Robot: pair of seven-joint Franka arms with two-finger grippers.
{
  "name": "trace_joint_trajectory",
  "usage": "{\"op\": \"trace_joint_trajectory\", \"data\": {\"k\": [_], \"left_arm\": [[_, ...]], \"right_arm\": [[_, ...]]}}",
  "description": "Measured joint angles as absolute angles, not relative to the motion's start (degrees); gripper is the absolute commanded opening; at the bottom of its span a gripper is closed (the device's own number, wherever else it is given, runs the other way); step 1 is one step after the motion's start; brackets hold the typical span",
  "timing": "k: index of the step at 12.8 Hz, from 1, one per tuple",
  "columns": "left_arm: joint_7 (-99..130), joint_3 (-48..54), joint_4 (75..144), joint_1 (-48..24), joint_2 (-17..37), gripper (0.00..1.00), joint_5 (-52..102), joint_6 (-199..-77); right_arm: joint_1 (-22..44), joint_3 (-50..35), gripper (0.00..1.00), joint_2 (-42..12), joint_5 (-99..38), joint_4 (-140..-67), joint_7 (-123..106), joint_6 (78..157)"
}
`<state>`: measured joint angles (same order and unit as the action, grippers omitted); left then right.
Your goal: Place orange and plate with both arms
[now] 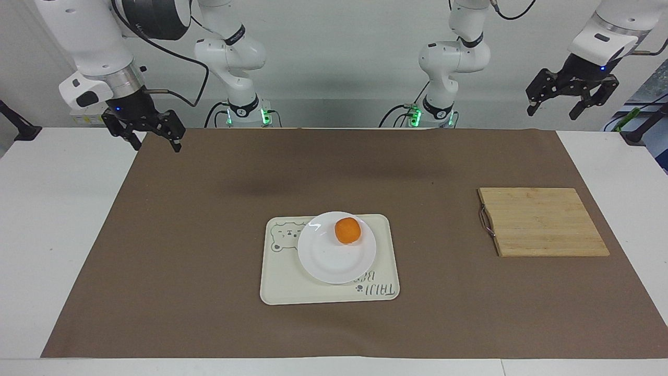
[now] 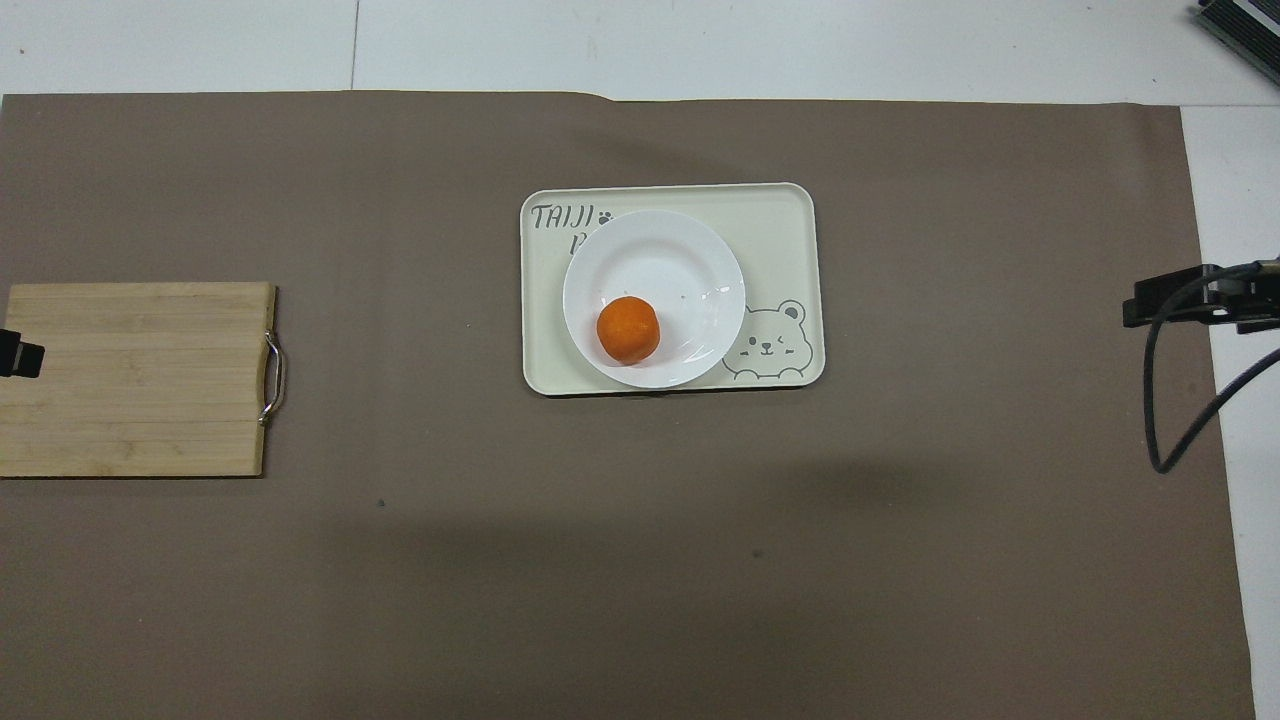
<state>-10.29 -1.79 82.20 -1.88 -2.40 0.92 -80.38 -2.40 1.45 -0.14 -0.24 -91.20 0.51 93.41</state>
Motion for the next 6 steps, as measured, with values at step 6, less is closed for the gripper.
{"op": "trace_joint_trajectory", "data": {"k": [6], "left_arm": [[-10.28,-1.79,82.2,-1.88,-2.4,1.0,0.92,-80.38]], "right_arm": [[-2.36,1.17,1.0,-0.14,-0.24,-91.37,0.51,93.38]]}}
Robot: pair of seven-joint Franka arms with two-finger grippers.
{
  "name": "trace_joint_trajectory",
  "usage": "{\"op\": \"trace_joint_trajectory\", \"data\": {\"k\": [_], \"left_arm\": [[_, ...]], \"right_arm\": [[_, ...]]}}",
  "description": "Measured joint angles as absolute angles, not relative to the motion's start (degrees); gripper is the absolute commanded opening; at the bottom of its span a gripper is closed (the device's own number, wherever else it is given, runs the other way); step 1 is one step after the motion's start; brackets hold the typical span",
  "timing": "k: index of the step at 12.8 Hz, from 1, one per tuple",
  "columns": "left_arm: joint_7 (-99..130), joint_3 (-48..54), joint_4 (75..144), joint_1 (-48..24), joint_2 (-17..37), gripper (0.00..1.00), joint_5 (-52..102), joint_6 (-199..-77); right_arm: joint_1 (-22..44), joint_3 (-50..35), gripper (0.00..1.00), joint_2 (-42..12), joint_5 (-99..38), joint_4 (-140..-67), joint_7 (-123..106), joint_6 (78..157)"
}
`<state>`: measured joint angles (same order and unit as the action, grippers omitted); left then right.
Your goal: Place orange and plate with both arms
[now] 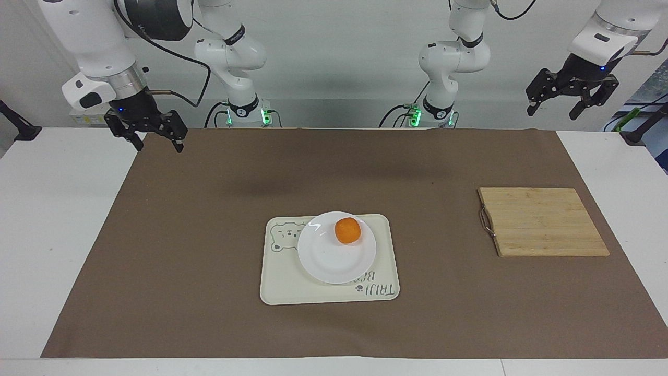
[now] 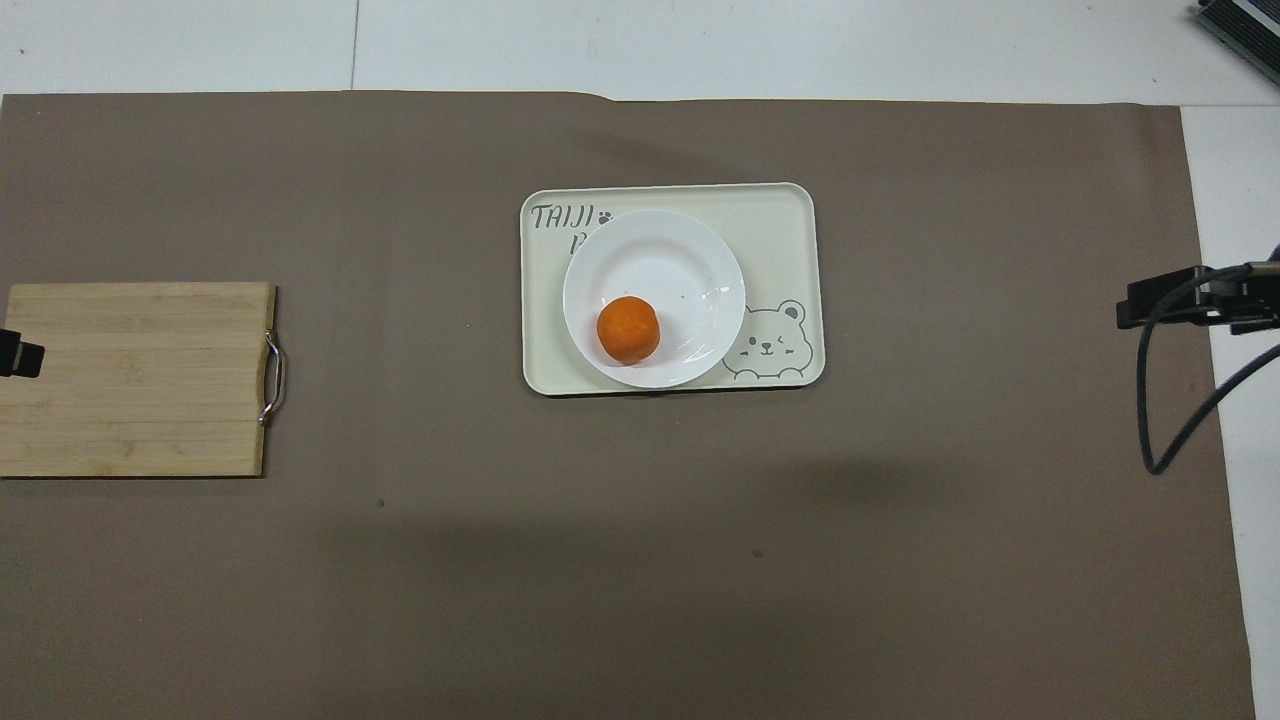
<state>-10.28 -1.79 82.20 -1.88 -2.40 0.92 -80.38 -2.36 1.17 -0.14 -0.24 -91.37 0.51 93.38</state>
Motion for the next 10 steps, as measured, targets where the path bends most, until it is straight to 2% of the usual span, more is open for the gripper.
{"op": "trace_joint_trajectory", "data": {"k": [10], "left_arm": [[-10.28,-1.8,82.2,-1.88,-2.4,1.0,0.92,-80.38]], "right_arm": [[-2.34,0.27,1.0,-0.14,-0.24,-91.38,0.51,93.37]]}}
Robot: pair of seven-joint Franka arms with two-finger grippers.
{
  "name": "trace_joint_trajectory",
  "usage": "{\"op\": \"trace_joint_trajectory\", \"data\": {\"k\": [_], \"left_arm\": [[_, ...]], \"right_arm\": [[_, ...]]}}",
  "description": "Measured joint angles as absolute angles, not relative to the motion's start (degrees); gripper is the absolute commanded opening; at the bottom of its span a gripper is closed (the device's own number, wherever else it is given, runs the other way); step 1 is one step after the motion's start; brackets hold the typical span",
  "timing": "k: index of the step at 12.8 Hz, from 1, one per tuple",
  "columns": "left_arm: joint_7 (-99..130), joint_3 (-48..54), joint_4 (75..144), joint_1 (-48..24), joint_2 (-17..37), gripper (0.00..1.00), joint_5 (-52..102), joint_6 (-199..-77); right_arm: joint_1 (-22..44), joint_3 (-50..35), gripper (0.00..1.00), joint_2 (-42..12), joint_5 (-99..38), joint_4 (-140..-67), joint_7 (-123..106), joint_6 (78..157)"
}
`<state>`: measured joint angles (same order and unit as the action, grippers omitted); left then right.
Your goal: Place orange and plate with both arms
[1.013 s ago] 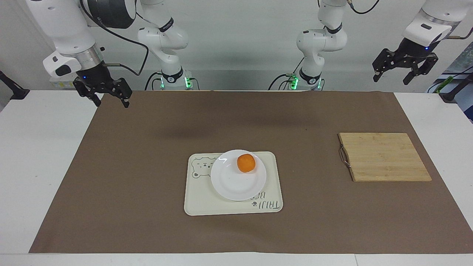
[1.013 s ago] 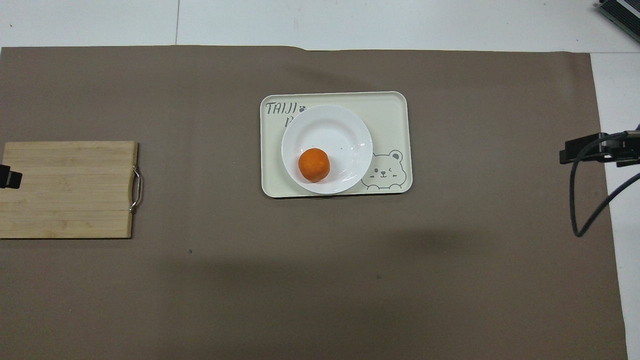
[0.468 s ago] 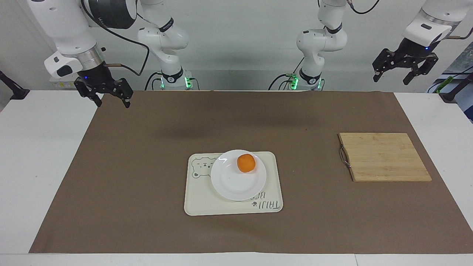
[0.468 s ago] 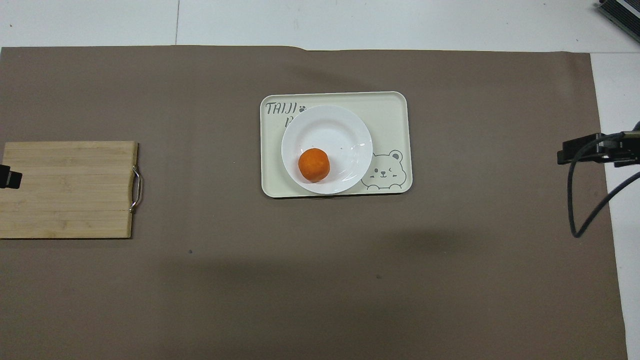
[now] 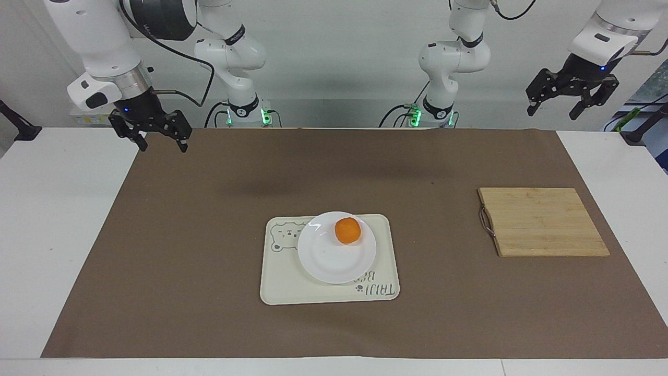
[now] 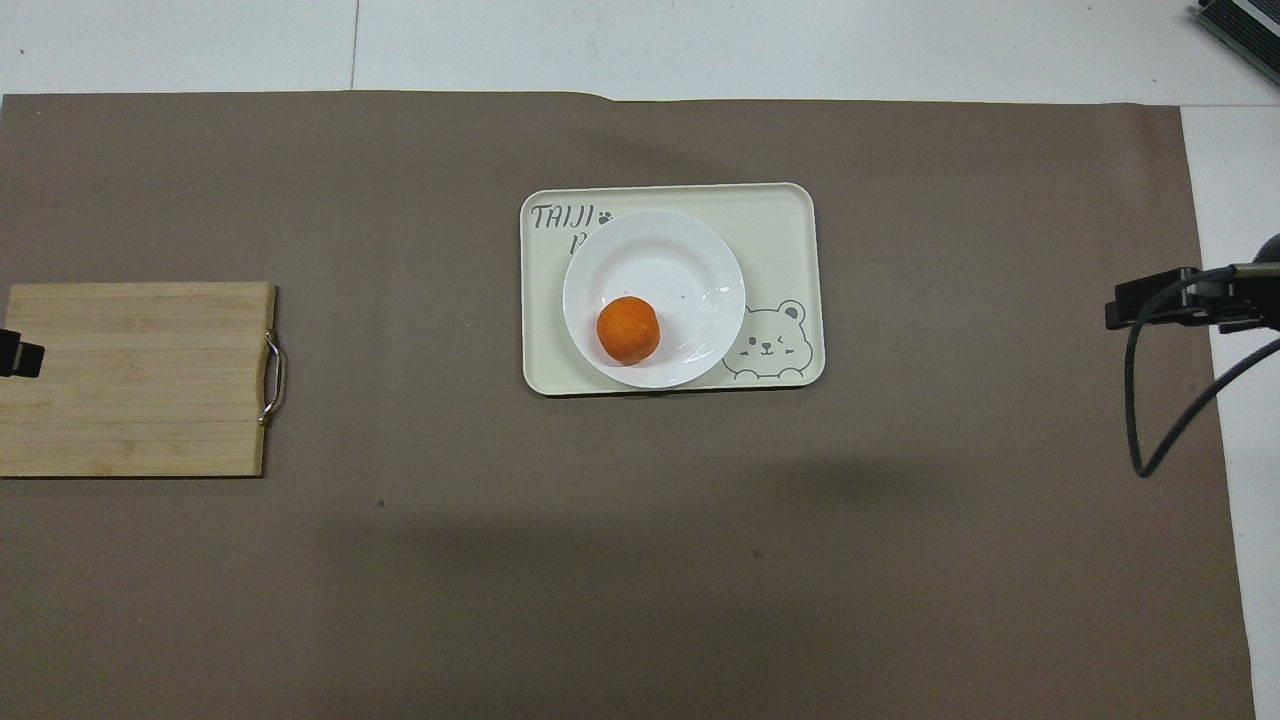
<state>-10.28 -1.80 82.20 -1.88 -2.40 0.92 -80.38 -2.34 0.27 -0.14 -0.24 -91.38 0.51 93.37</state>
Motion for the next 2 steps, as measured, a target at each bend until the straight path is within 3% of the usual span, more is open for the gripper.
{"op": "trace_joint_trajectory", "data": {"k": [2], "left_arm": [[-10.28,-1.79,82.2,-1.88,-2.4,1.0,0.92,-80.38]], "right_arm": [[-2.34,0.27,1.0,-0.14,-0.24,-91.4,0.51,93.32]]}}
